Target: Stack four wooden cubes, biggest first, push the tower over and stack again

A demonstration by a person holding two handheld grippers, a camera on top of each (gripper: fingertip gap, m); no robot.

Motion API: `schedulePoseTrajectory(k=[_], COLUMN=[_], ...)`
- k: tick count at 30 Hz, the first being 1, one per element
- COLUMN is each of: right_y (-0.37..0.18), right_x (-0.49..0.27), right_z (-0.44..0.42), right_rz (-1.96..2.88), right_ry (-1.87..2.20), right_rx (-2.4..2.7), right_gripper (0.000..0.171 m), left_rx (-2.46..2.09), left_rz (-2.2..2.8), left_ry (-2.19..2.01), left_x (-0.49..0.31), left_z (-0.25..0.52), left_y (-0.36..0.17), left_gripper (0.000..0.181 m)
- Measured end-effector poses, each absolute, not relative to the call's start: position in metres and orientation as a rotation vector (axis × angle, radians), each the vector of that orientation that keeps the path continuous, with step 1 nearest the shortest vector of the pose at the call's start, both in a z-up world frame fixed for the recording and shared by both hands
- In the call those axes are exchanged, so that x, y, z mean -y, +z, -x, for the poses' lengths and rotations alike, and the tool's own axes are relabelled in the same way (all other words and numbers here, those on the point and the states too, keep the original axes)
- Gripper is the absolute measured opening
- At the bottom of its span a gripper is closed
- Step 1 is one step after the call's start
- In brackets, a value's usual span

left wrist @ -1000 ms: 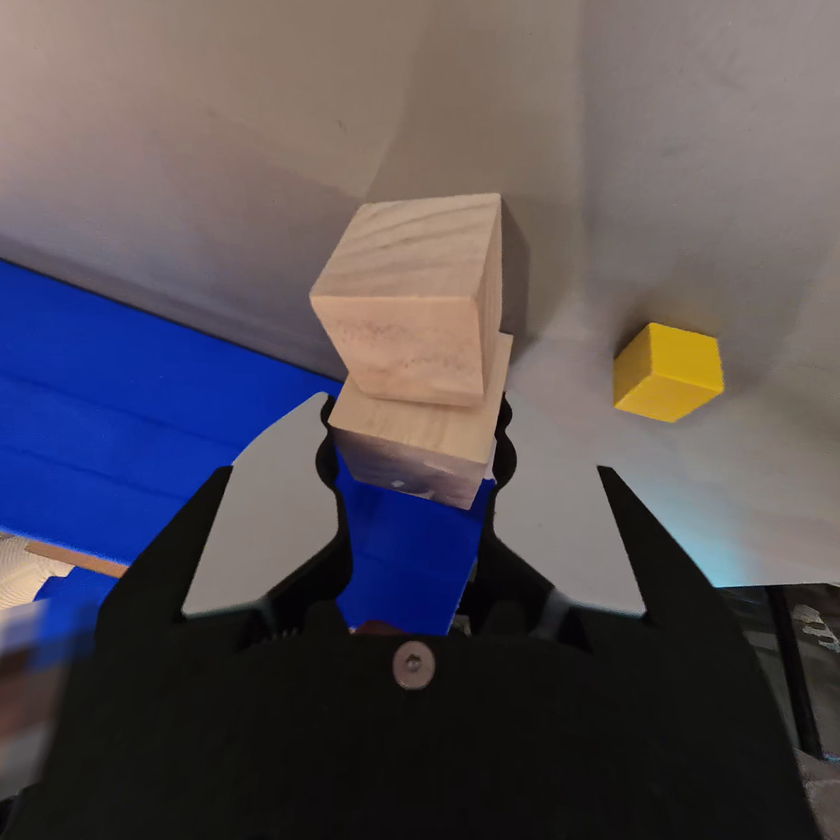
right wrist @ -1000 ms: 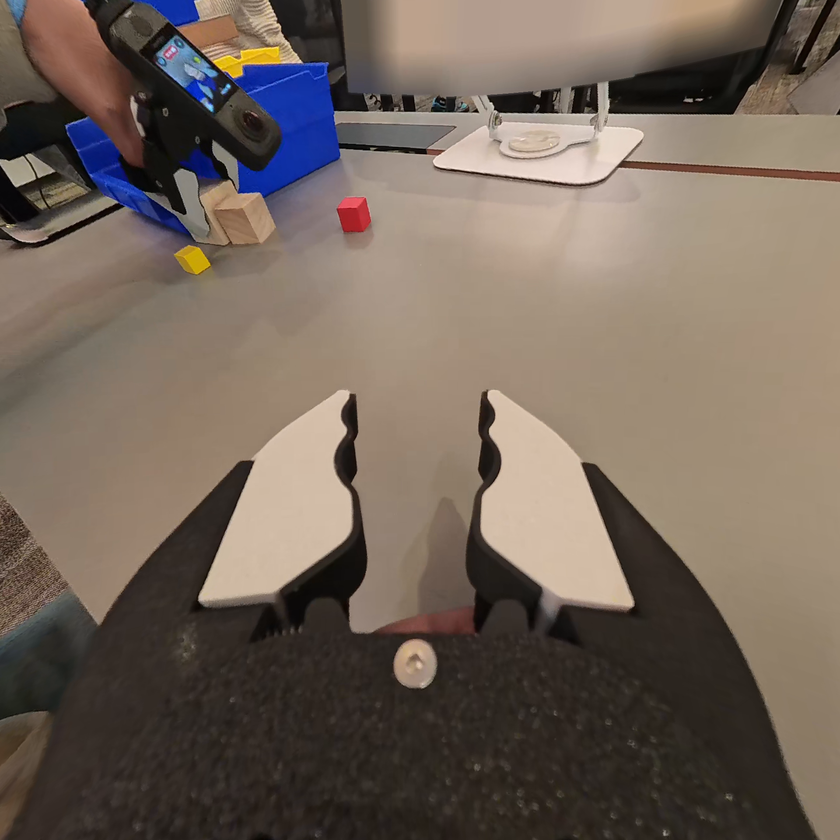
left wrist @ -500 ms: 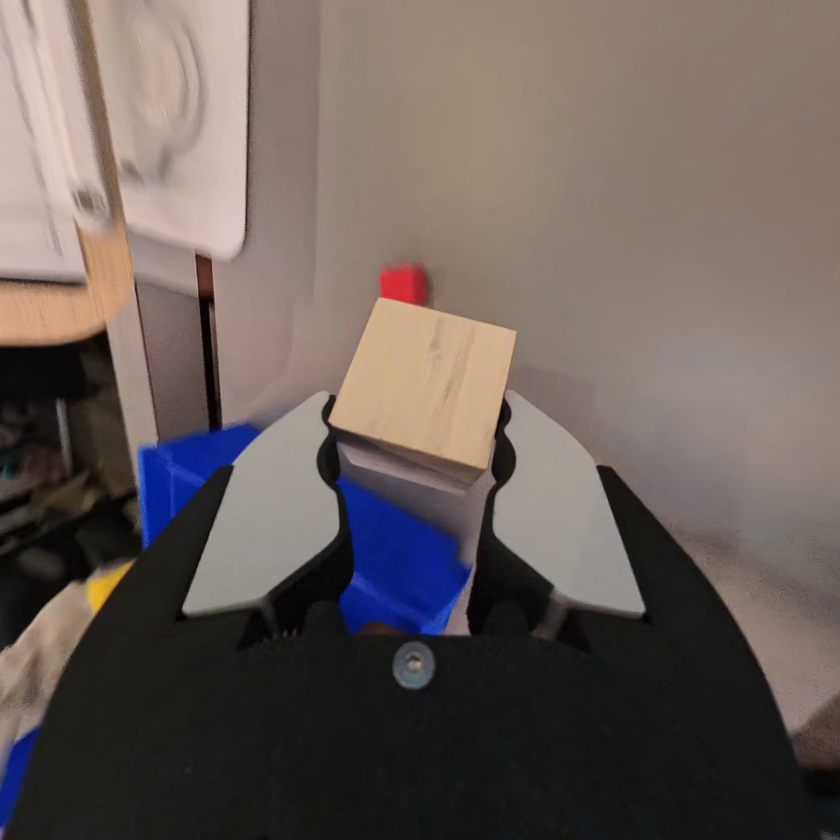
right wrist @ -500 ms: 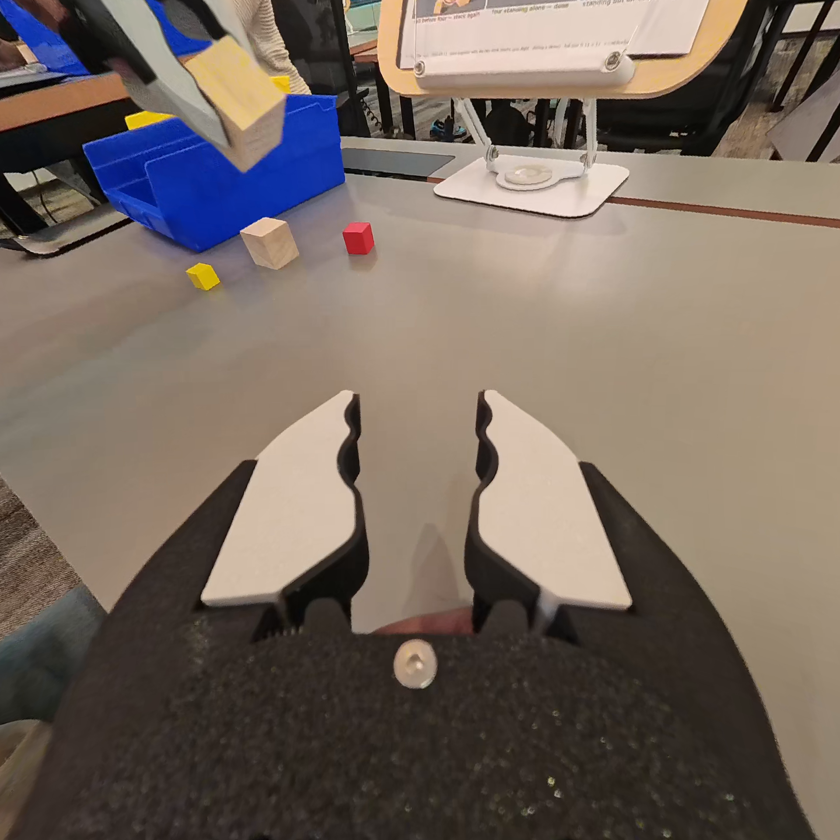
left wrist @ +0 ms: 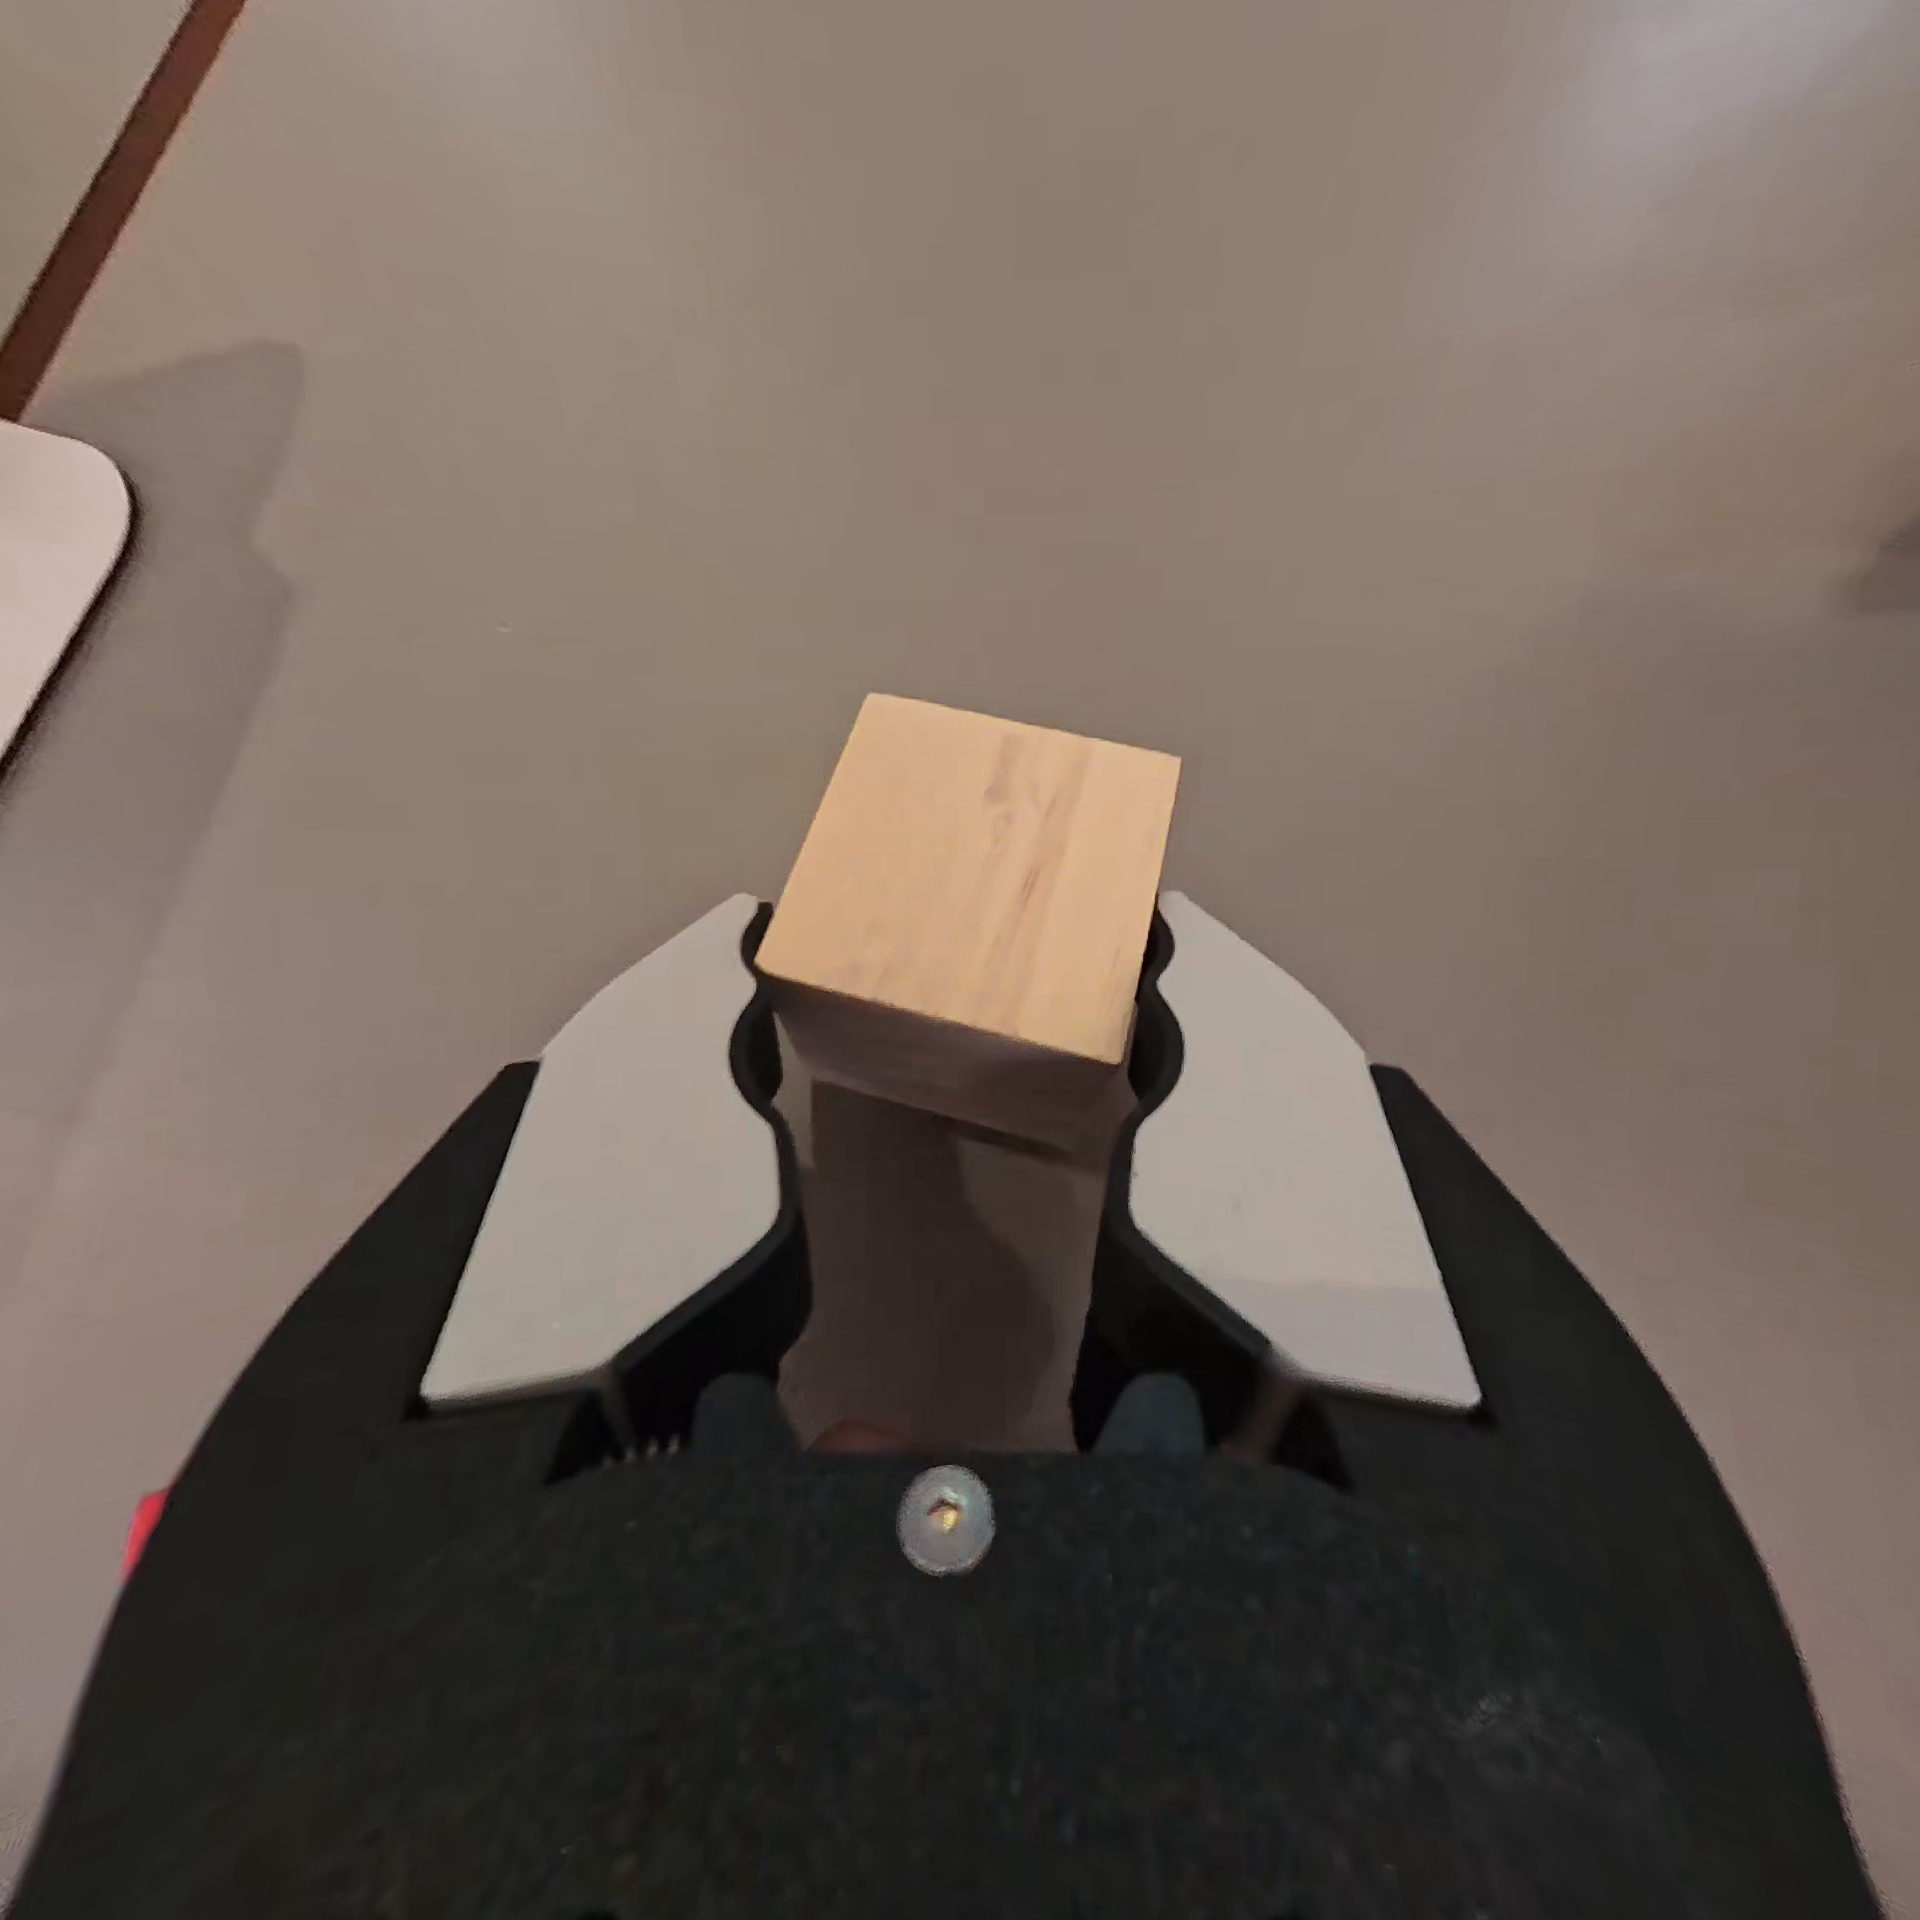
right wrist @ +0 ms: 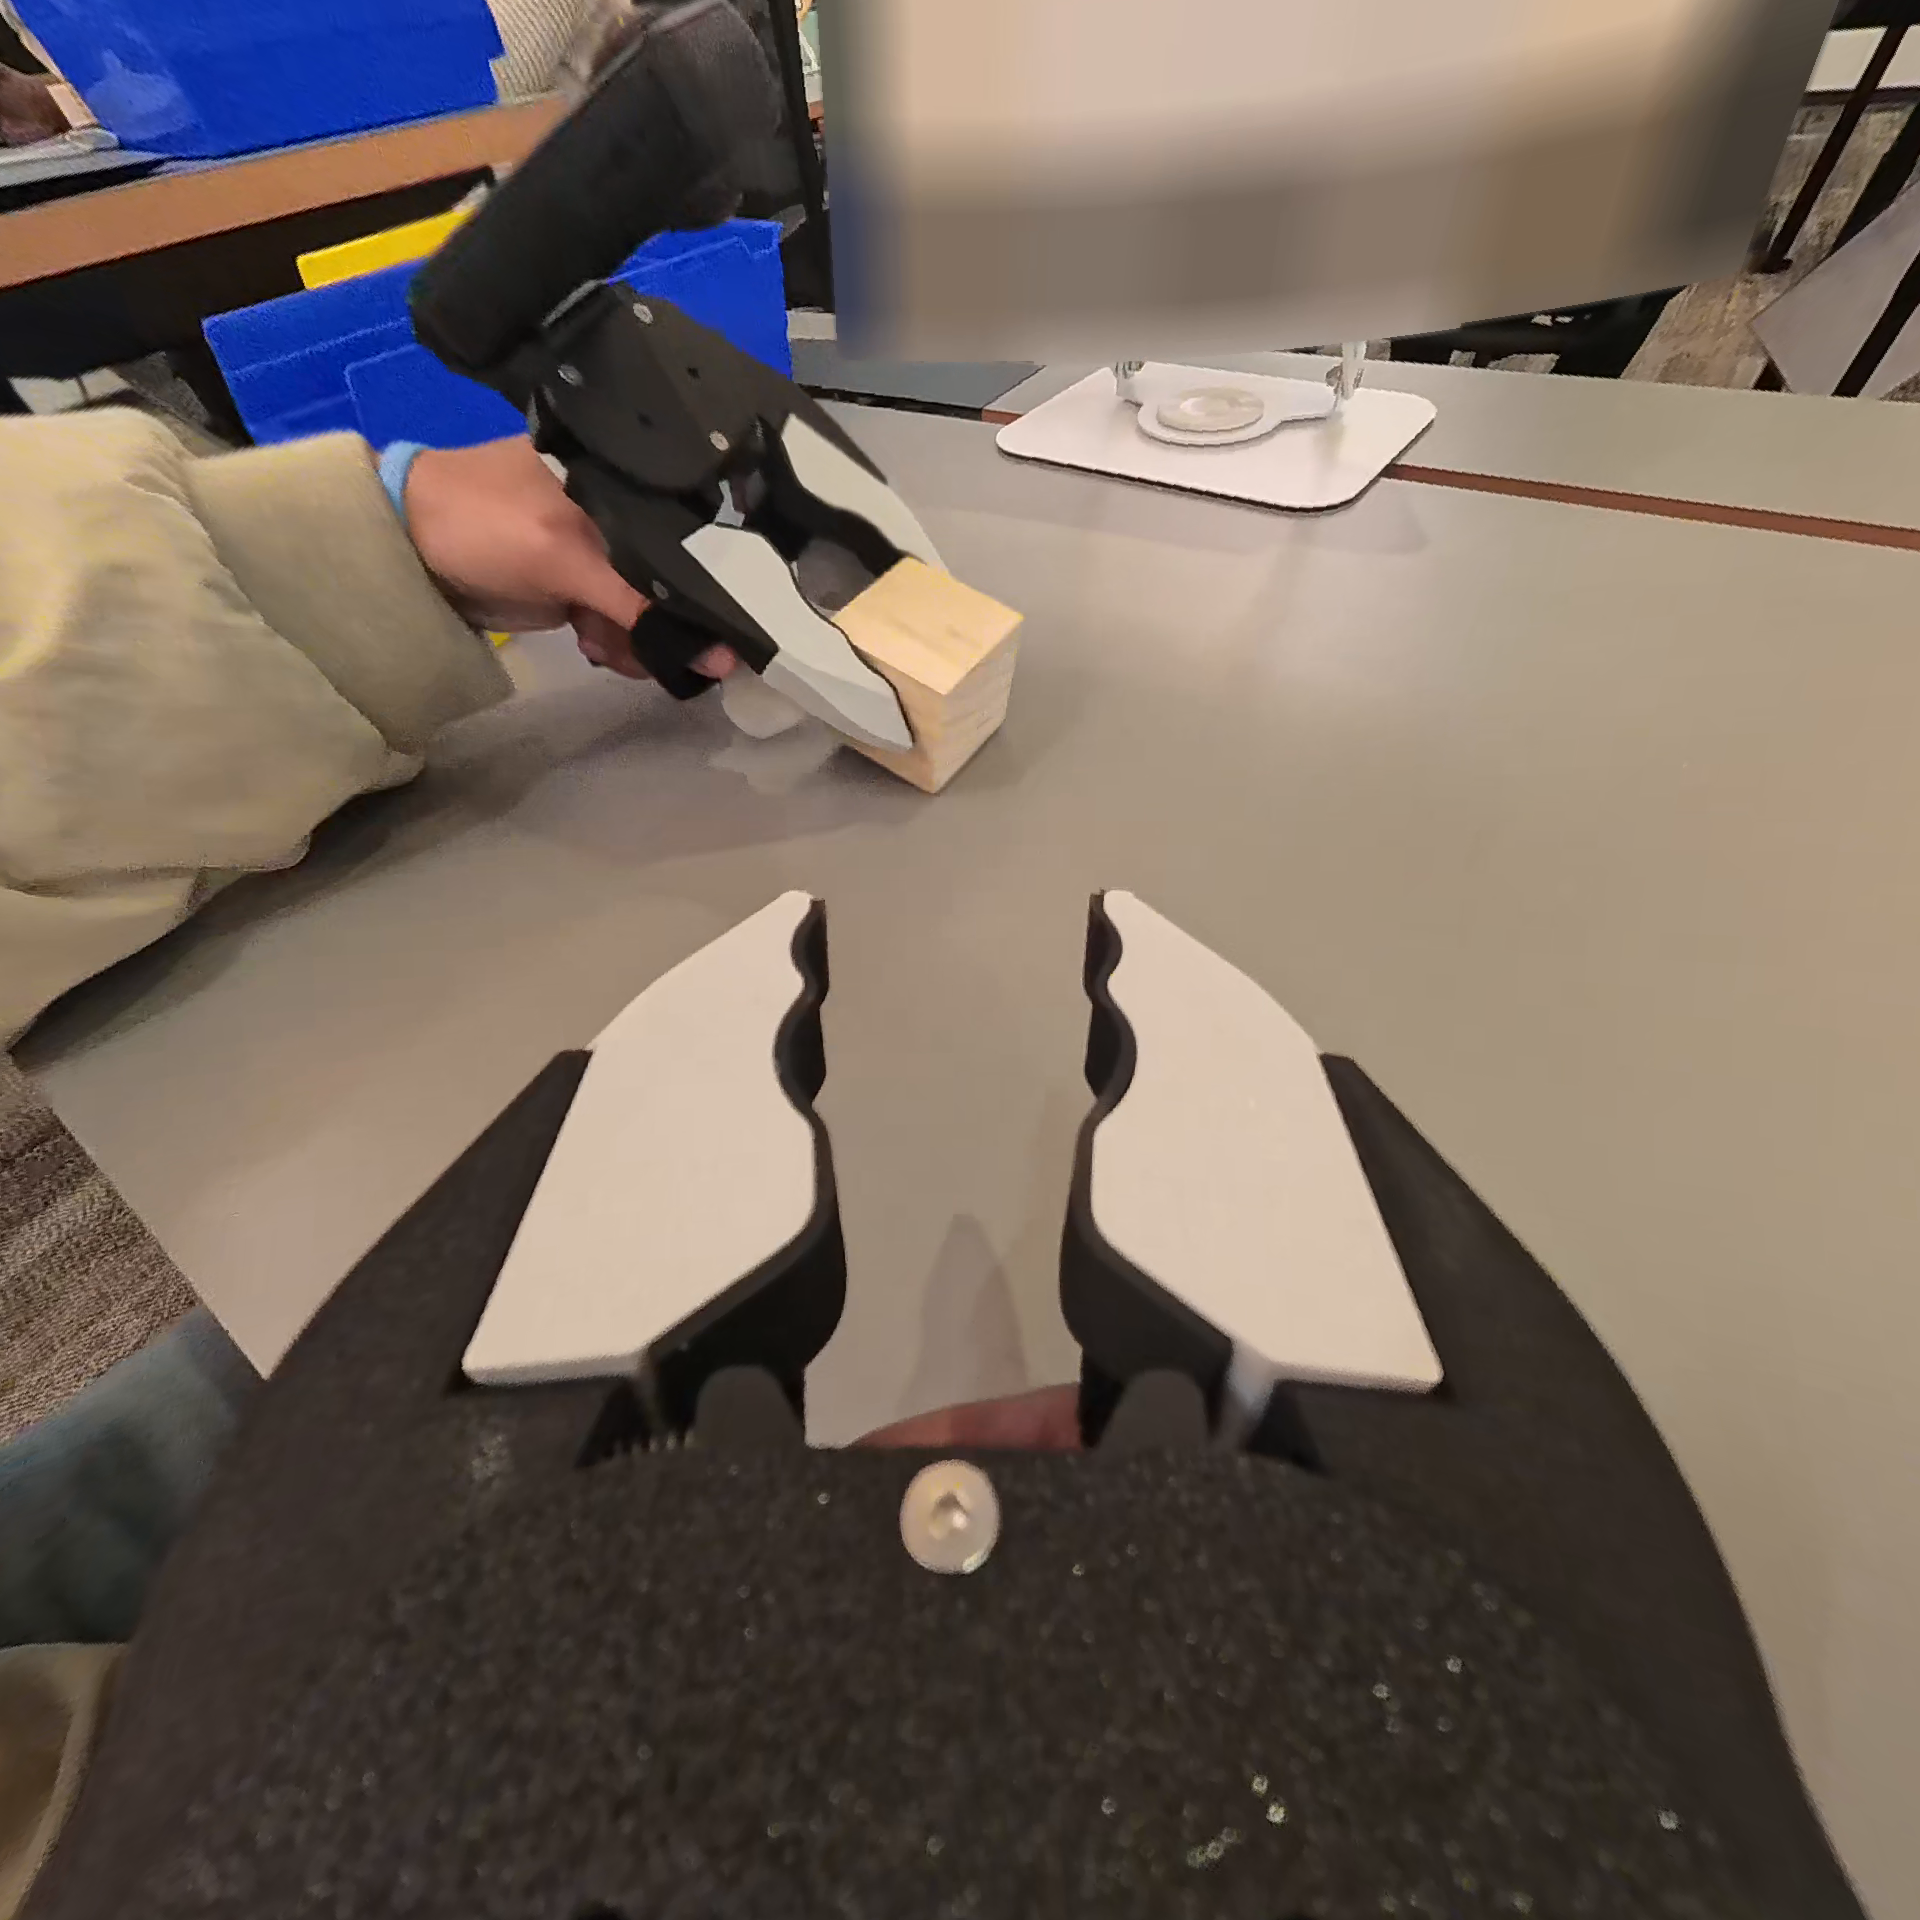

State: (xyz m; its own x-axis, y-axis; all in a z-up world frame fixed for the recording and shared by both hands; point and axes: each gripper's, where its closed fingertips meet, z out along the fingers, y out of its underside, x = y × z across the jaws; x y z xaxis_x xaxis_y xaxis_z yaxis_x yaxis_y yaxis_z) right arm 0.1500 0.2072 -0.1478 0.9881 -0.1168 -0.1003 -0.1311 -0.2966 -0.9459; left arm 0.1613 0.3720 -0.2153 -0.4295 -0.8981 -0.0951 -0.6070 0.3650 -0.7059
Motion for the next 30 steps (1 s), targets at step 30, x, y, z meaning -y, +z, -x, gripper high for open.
schedulePoseTrajectory(k=[30], right_y=[-0.157], right_x=[-0.217], right_z=[-0.142], right_rz=[1.935], right_ry=[0.017], right_rx=[-0.112], right_gripper=[0.048], left_rx=[-0.808], left_rz=[2.136], left_ry=[-0.179], left_x=[-0.554], left_z=[-0.009], left_y=[-0.213], left_gripper=[0.074])
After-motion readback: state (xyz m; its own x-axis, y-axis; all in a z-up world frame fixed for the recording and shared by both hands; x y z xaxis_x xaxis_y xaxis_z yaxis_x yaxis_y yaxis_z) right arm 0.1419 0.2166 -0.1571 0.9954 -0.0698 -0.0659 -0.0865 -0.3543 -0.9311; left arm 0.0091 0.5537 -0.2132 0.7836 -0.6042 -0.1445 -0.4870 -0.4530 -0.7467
